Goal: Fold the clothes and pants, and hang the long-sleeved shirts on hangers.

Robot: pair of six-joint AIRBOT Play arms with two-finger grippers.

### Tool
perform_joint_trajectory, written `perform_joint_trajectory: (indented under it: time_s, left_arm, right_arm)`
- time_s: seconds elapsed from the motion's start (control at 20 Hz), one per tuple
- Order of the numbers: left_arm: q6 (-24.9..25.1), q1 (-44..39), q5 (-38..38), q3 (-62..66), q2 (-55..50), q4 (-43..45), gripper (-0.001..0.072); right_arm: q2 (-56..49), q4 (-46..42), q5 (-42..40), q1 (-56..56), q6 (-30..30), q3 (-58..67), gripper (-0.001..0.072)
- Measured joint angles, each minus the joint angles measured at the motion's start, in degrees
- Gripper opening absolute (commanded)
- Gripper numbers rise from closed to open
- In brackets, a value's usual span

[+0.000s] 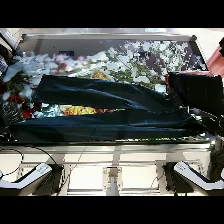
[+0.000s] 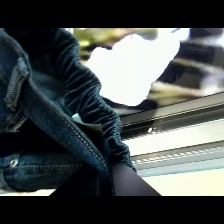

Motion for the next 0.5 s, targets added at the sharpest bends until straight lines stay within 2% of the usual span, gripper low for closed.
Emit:
perform_joint_trajectory:
  time_s: [0.25,0.5]
  left_arm:
    - [-2.0,0.9,3.1,1.4,0.9,-5.1,0.0029]
    - [-11.8,3.3,9.8,8.3,2.8,-3.9,0.0028]
  right_arm:
    - [0.2,1.0,8.7,5.7,2.3,0.0,0.0031]
    - [0.7,1.5,14.7,7.8,5.3,0.0,0.0031]
